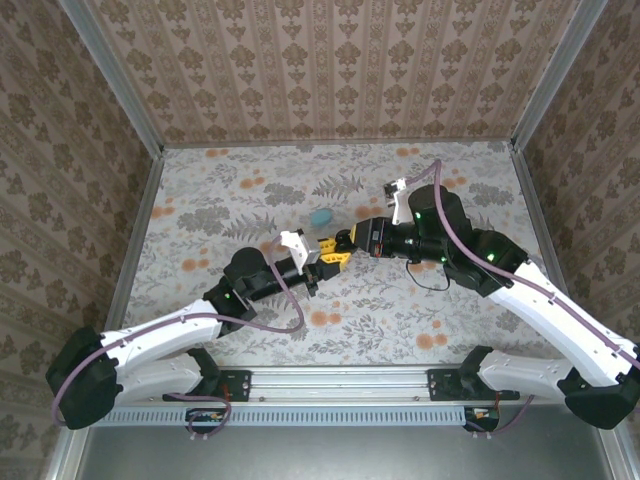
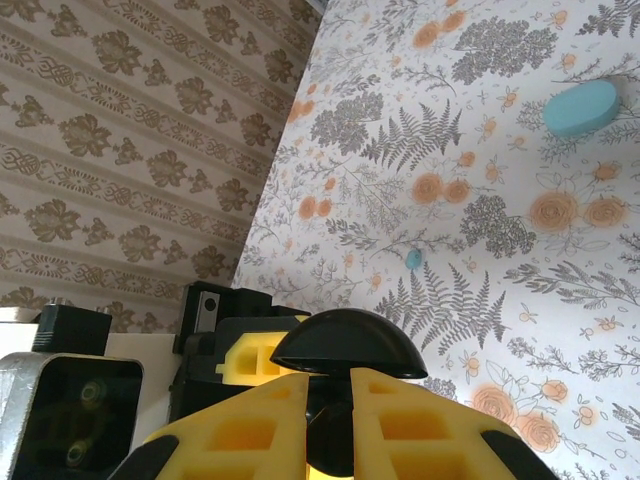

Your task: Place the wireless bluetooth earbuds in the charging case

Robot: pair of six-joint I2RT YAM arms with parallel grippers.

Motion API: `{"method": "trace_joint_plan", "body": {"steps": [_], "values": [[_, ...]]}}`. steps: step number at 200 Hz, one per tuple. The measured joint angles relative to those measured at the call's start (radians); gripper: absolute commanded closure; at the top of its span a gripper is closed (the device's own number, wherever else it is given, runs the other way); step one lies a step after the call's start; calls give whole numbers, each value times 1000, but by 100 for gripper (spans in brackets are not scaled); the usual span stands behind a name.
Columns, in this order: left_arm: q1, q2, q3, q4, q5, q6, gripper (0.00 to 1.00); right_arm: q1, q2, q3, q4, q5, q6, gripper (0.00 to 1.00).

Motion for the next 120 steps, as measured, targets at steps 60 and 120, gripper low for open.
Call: {"method": "trace_joint_plan", "body": {"steps": [60, 120], "values": [[0, 0, 0, 0, 0, 0, 100, 0, 3, 30, -18, -3, 0, 85], [0, 0, 0, 0, 0, 0, 100, 0, 15, 29, -19, -27, 3, 85]]}}
